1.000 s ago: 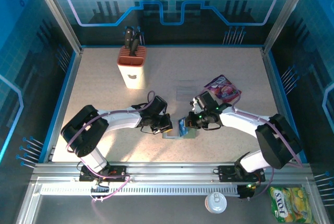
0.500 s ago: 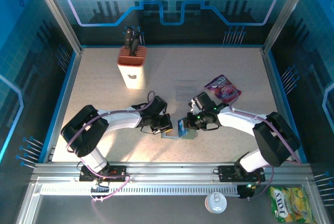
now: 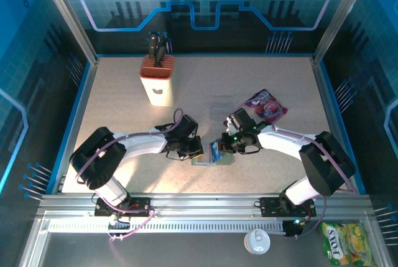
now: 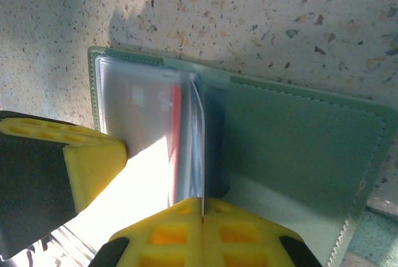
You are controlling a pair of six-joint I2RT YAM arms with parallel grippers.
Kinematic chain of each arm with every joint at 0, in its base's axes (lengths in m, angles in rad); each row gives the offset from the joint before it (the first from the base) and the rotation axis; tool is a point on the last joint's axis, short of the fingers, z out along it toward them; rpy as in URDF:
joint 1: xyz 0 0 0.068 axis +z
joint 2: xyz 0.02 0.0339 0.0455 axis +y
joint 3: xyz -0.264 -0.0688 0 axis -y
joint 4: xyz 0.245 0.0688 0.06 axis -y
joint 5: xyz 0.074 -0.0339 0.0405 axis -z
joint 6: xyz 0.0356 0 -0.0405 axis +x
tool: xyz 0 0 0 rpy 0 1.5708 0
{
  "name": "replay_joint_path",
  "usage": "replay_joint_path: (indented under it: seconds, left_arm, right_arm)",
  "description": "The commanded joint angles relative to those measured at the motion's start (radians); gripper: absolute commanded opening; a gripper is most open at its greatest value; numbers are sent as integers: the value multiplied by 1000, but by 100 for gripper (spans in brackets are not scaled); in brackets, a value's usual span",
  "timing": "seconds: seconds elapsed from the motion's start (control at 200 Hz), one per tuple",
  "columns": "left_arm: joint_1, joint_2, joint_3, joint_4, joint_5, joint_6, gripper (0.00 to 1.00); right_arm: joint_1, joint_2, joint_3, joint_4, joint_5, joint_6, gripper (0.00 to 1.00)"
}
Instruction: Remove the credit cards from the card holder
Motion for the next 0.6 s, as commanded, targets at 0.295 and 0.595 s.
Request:
replay_joint_path:
  seconds: [0.295, 0.595]
  left_arm:
    - [-4, -21, -4, -73, -23, 27, 4]
    - [-3, -41, 57, -101, -31, 41, 8]
  right_arm:
    - [13, -3, 43, -46, 10, -37, 5]
    - [3, -50, 202, -230, 70, -282, 1]
